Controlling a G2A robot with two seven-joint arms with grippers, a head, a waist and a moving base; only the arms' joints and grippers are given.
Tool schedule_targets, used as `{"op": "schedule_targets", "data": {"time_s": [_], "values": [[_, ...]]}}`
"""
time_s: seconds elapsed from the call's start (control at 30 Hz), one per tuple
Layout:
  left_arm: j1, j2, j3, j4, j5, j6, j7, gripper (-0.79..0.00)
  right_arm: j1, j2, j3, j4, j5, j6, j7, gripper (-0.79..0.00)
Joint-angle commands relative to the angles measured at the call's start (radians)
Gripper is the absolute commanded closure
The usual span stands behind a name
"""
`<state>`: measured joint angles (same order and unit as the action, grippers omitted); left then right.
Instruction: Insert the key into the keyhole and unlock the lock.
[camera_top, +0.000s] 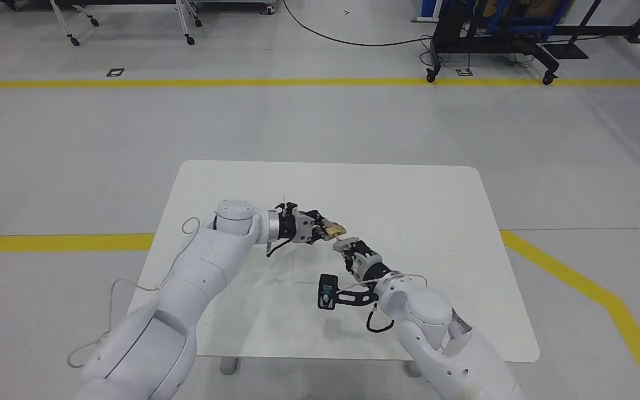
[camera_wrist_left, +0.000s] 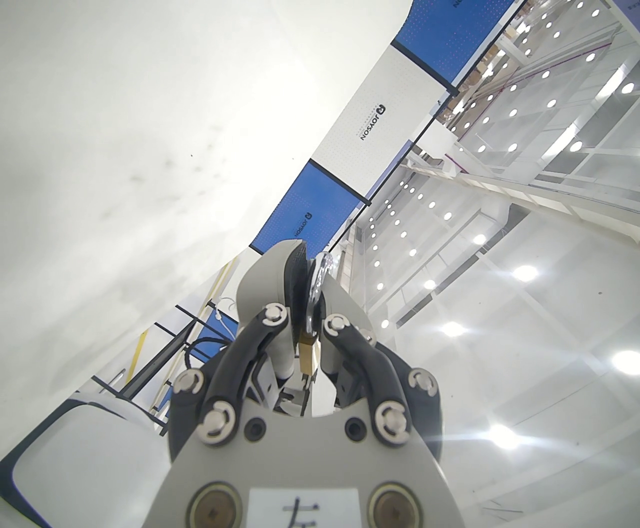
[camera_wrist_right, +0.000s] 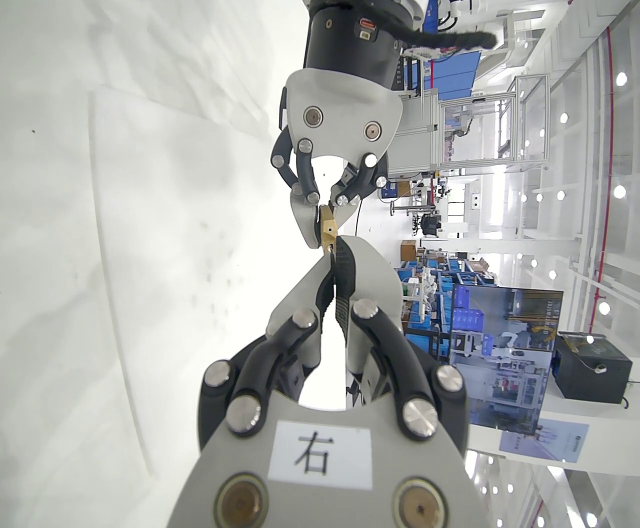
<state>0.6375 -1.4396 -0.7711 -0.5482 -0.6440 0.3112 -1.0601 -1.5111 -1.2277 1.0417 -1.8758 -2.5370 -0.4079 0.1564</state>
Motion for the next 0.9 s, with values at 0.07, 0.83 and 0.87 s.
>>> {"op": "schedule_targets", "data": {"time_s": [0.07,0.83,0.87], "values": [[0.015,0.010,-0.015,-0.031,0.008,0.012,0.005,0.000,0.000,0.000,0.001,0.002,-0.002,0.003,0.011,0.000],[0.065,0.039,-0.067,-0.143,0.063,0.022,0.055,0.000,-0.021,0.002,-0.009,-0.025,-0.082,0.000,0.086,0.000],[0.068,0.040,-0.068,-0.149,0.067,0.017,0.059,0.000,-0.022,0.001,-0.014,-0.027,-0.094,0.001,0.099,0.000]]}}
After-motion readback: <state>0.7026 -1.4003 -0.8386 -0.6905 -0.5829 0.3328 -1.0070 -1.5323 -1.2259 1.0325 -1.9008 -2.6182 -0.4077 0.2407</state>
